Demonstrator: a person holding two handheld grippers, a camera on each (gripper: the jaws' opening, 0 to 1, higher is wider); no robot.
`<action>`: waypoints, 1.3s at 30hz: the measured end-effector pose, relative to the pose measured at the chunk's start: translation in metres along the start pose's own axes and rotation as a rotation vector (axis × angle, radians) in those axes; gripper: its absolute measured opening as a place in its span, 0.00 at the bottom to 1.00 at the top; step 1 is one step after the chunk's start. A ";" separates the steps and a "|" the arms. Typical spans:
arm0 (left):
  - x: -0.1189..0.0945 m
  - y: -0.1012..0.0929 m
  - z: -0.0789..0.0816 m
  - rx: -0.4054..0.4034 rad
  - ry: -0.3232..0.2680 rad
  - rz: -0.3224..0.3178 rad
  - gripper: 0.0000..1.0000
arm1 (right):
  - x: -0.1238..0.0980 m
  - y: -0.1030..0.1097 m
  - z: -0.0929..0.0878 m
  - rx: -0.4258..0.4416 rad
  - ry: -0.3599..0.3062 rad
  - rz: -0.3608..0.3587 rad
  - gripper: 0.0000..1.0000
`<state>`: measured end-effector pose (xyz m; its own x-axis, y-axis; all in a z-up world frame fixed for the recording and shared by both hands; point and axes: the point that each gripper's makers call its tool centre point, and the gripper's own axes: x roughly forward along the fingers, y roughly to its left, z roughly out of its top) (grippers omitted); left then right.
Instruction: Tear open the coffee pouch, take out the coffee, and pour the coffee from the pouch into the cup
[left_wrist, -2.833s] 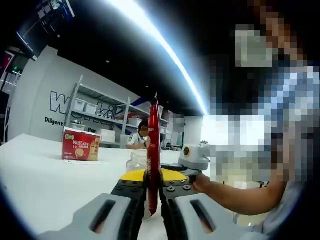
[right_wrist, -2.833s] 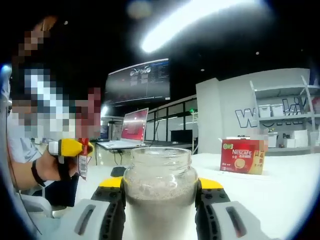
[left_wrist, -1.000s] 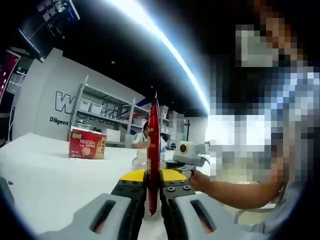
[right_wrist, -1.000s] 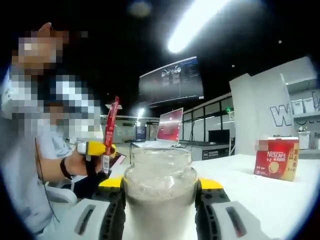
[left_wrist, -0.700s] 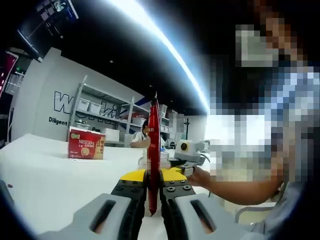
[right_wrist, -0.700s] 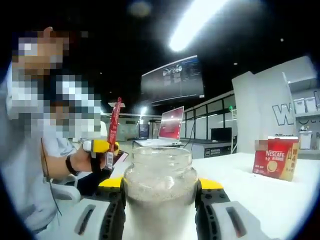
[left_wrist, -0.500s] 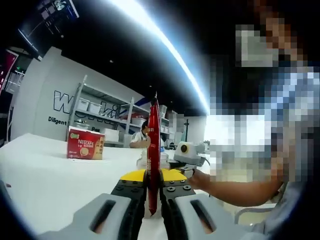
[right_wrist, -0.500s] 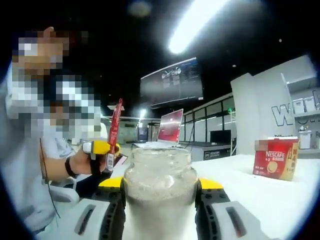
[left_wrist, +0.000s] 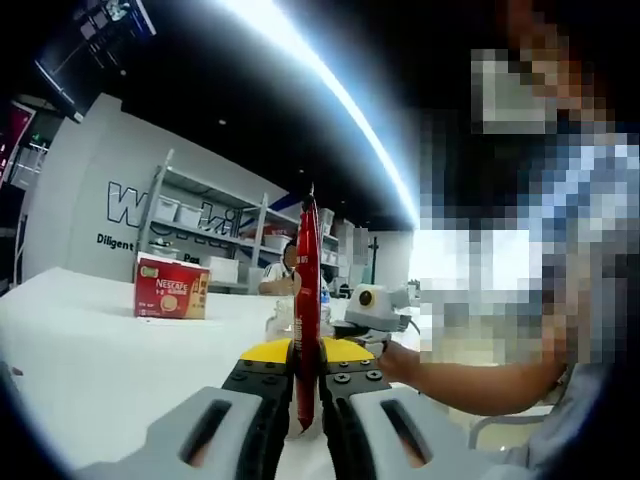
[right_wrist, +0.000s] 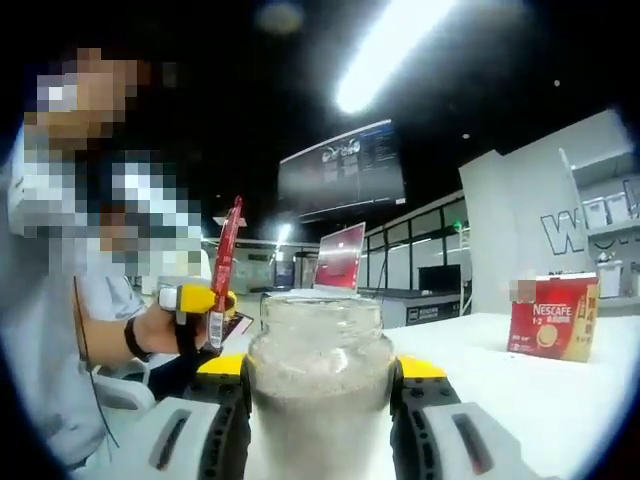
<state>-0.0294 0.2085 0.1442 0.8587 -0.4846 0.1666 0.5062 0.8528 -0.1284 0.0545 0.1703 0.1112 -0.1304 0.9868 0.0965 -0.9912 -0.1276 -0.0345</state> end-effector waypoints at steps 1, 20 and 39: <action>0.000 0.000 0.001 -0.005 -0.006 0.000 0.12 | 0.000 0.000 0.000 -0.003 0.010 -0.015 0.54; 0.003 -0.004 -0.003 -0.010 -0.006 -0.009 0.12 | 0.006 0.033 -0.001 0.008 0.016 0.012 0.54; -0.002 -0.018 -0.005 -0.005 -0.001 -0.016 0.12 | -0.004 0.055 0.002 -0.002 -0.015 0.003 0.55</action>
<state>-0.0393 0.1931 0.1409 0.8503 -0.4982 0.1696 0.5204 0.8439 -0.1306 0.0008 0.1595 0.1112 -0.1338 0.9847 0.1116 -0.9908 -0.1305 -0.0370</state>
